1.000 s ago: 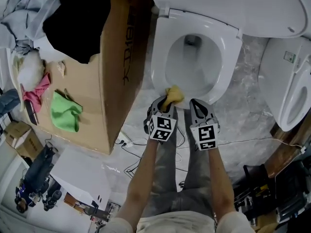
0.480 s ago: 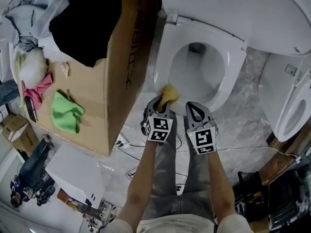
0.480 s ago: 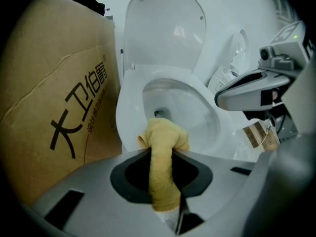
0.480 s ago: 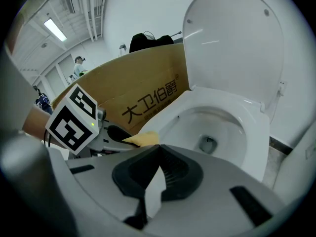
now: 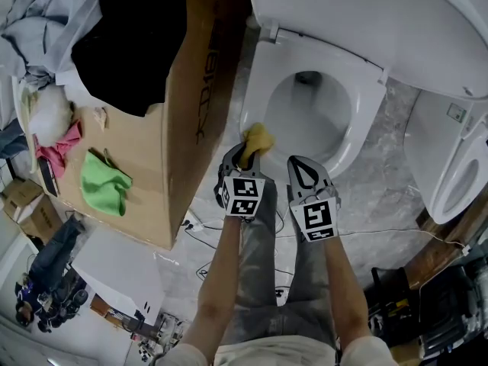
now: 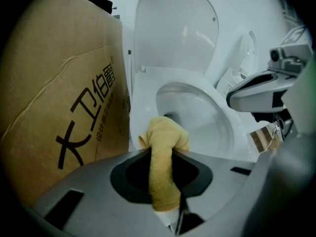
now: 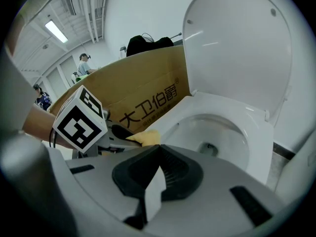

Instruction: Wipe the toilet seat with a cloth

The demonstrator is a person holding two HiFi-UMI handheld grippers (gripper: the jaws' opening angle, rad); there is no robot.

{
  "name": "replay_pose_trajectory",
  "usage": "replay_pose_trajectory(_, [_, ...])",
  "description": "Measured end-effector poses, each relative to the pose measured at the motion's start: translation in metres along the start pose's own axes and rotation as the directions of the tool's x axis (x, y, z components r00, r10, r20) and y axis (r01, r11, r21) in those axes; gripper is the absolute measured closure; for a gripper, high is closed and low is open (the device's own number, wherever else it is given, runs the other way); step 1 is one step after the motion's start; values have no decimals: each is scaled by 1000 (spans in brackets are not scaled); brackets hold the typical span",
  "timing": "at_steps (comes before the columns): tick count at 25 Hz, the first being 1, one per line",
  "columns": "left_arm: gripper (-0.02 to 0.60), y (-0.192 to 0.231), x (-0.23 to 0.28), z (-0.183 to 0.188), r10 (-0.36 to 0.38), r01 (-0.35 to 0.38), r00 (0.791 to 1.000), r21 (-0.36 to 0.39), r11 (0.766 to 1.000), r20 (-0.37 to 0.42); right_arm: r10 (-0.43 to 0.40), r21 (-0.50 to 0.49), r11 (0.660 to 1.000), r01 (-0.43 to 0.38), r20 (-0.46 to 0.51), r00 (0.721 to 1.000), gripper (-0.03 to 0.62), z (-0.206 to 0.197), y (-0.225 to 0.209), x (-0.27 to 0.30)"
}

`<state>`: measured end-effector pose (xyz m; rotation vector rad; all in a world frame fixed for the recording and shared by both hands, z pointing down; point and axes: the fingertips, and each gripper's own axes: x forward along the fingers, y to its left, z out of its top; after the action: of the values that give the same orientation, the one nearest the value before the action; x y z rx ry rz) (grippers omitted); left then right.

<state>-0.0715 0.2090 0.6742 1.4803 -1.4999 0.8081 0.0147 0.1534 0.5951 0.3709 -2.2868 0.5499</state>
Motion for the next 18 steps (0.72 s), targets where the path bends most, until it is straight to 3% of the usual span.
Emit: replay_pose_trajectory(18, [483,32,24,61,17,-17,1000,-7,1000,11,33,20,999,-33,22,999,586,28,-6,24])
